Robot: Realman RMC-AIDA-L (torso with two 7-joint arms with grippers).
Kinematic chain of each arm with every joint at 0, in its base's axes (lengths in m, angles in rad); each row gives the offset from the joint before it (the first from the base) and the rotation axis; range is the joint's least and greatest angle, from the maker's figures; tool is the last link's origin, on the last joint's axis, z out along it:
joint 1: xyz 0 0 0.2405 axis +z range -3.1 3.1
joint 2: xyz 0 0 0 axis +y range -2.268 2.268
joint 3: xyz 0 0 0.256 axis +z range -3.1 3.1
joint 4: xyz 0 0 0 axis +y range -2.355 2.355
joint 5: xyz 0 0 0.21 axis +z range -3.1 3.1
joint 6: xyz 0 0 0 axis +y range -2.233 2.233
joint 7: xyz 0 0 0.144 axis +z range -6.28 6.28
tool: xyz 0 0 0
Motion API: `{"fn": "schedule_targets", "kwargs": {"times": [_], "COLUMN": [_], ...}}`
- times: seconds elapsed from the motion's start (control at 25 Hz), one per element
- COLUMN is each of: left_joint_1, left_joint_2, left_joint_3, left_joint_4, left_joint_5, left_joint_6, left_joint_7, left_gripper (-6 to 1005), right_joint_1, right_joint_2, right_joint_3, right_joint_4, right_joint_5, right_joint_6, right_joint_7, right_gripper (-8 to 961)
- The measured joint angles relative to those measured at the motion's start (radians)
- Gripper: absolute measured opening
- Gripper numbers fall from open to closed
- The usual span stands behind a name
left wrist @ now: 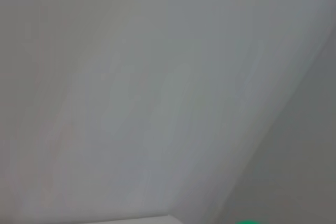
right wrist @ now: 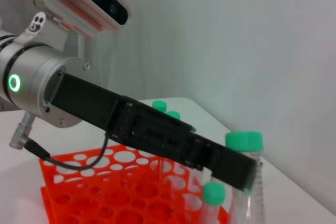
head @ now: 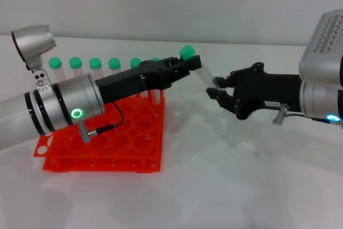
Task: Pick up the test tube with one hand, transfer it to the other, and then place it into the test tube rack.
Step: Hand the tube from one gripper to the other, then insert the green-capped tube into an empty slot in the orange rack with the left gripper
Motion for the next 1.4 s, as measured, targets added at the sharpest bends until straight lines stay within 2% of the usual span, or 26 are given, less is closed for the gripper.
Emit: {"fn": "schedule_targets", "kwargs": {"times": [0.36, 0.56, 0.76, 0.88, 0.92, 1.12, 1.4], "left_joint_1": [0.003, 0.008, 0.042, 0.083, 0.103, 0.167, 0.218], "left_joint_2": [0.000, 0.001, 0.023, 0.031, 0.027, 0.006, -0.001], "left_joint_3": [-0.003, -0.001, -0.001, -0.001, -0.001, 0.000, 0.000], "left_joint_4": [-0.002, -0.005, -0.025, -0.072, -0.106, -0.257, -0.424], "left_joint_5": [-0.013, -0.036, -0.068, -0.101, -0.121, -0.154, -0.155], "left_joint_6": [-0.013, 0.023, 0.170, 0.235, 0.243, 0.287, 0.371], "left_joint_7": [0.026, 0.068, 0.055, 0.022, 0.010, -0.067, -0.155], "left_gripper": [220, 208, 207, 208, 208, 211, 214], "right_joint_1": [-0.002, -0.020, -0.049, -0.063, -0.067, -0.079, -0.080], "right_joint_2": [0.001, 0.000, 0.001, 0.000, 0.000, -0.002, -0.003], "right_joint_3": [0.038, 0.090, 0.144, 0.168, 0.175, 0.193, 0.193], "right_joint_4": [0.040, 0.051, 0.060, 0.064, 0.064, 0.064, 0.066], "right_joint_5": [-0.019, -0.019, -0.018, -0.017, -0.017, -0.015, -0.016], "right_joint_6": [0.001, 0.001, 0.003, 0.004, 0.004, 0.005, 0.006], "right_joint_7": [0.022, 0.022, 0.017, 0.014, 0.014, 0.013, 0.012], "right_gripper": [362, 490, 643, 757, 795, 868, 861]}}
